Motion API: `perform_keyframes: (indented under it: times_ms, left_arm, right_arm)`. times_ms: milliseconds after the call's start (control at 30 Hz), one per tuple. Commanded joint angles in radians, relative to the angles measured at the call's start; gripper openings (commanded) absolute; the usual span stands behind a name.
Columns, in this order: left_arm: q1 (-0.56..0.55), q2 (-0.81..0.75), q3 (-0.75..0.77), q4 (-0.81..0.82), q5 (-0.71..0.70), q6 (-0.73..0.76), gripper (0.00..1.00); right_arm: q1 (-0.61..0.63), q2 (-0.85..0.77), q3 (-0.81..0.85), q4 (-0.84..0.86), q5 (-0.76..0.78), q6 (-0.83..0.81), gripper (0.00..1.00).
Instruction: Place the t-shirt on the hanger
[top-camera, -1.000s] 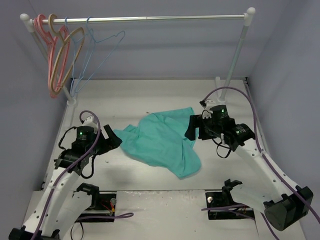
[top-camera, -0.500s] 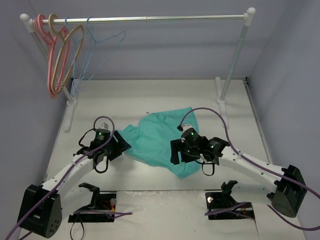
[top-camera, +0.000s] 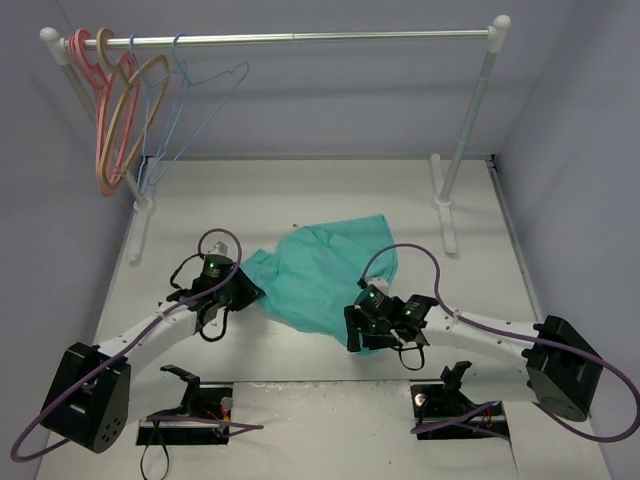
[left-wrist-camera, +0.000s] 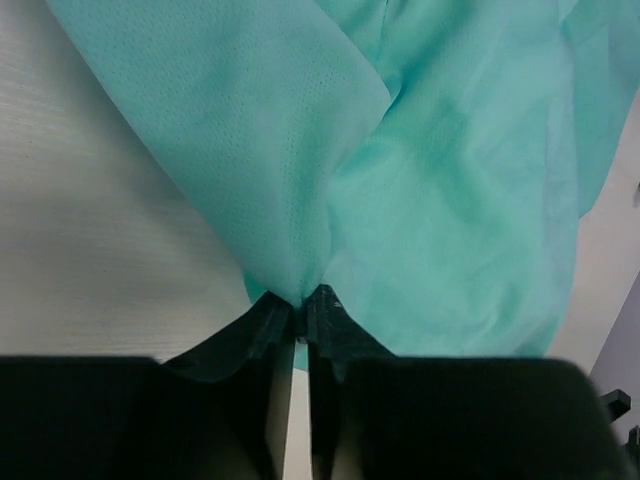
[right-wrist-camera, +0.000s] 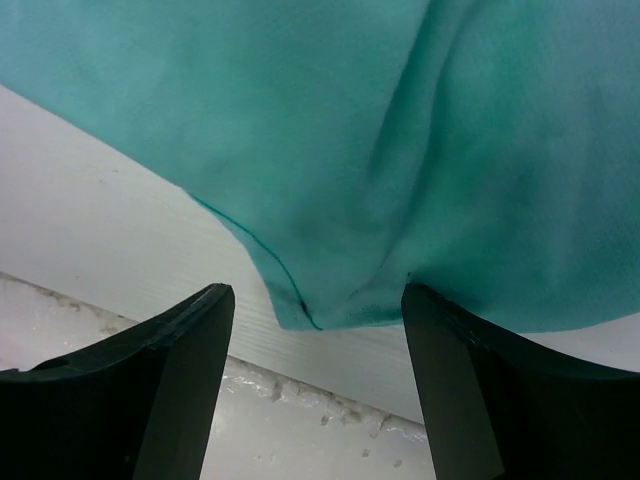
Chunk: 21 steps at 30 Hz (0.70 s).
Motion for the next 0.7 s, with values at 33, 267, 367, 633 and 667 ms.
perform_keyframes:
  times_ms: [33,267,367,633,667]
  left_arm:
    - [-0.008,-0.037,0.085,0.016,-0.011,0.011,0.06]
    - [-0.006,-0.097,0.164,-0.107,-0.034,0.04,0.0]
    - [-0.006,-0.14,0.241,-0.193,-0.062,0.069,0.0]
    - [-0.004,-0.184,0.795,-0.426,-0.235,0.312,0.0]
    - [-0.004,-0.163,0.86,-0.435,-0.241,0.339,0.0]
  right_arm:
    - [0.025,0.034,-0.011,0.047,0.048,0.056,0.68]
    - [0.048,0.091,-0.006,0.062,0.106,0.061,0.19]
    - [0.076,0.07,0.084,-0.023,0.211,0.027,0.0]
    - [0.079,-0.05,0.727,-0.228,0.516,-0.426,0.0]
    - [0.079,-0.049,0.793,-0.223,0.534,-0.48,0.0]
